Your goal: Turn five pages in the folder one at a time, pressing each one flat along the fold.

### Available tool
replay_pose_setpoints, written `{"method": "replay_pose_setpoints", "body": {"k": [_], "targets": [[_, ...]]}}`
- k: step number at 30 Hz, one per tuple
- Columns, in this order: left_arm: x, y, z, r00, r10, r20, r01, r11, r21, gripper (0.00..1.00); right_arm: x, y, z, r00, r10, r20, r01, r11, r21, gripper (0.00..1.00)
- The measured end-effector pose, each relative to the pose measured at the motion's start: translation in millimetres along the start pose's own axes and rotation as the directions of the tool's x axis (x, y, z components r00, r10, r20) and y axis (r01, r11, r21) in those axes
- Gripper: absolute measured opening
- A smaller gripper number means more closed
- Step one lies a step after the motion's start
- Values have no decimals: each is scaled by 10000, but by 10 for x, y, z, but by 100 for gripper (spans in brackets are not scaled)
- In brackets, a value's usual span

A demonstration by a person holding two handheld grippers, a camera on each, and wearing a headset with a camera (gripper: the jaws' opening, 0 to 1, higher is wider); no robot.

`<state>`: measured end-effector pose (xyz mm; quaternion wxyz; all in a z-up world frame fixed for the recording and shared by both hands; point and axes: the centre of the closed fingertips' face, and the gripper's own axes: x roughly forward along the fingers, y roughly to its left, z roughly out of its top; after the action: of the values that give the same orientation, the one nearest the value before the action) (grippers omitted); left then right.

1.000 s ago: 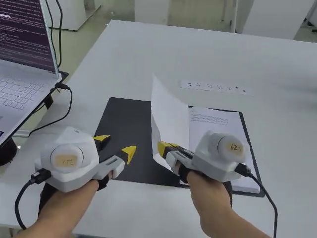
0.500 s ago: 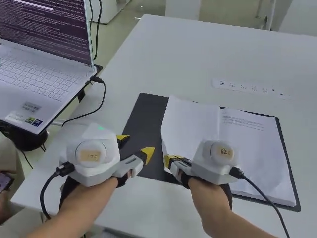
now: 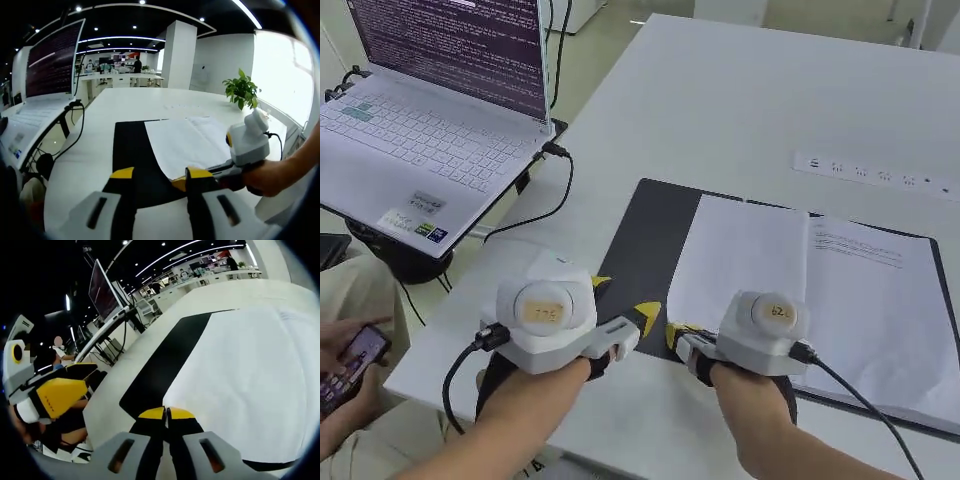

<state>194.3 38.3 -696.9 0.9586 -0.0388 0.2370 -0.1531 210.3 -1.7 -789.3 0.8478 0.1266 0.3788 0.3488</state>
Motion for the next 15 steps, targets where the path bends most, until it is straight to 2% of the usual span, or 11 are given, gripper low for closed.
{"method": "replay_pose_setpoints", "body": {"k": [6,9,13,15], "targets": [[28,-6,-61,9999,26,-132,-26,10000,-42,38,2,23,-9,9997,232,28,-232,9997,5,4],[46,-2,-73,9998,51,-166,-52,9999,-108,37,-33,88,1,9980,614,171,-614,9981,33,6],[75,-19,-70,9999,48,-145,-50,9999,-162,38,-98,195,92,9888,1318,704,-1297,9910,-334,14],[92,-24,-60,9999,53,-136,-56,9997,-247,37,-172,178,123,9884,1301,789,-1256,9903,-588,16]]}}
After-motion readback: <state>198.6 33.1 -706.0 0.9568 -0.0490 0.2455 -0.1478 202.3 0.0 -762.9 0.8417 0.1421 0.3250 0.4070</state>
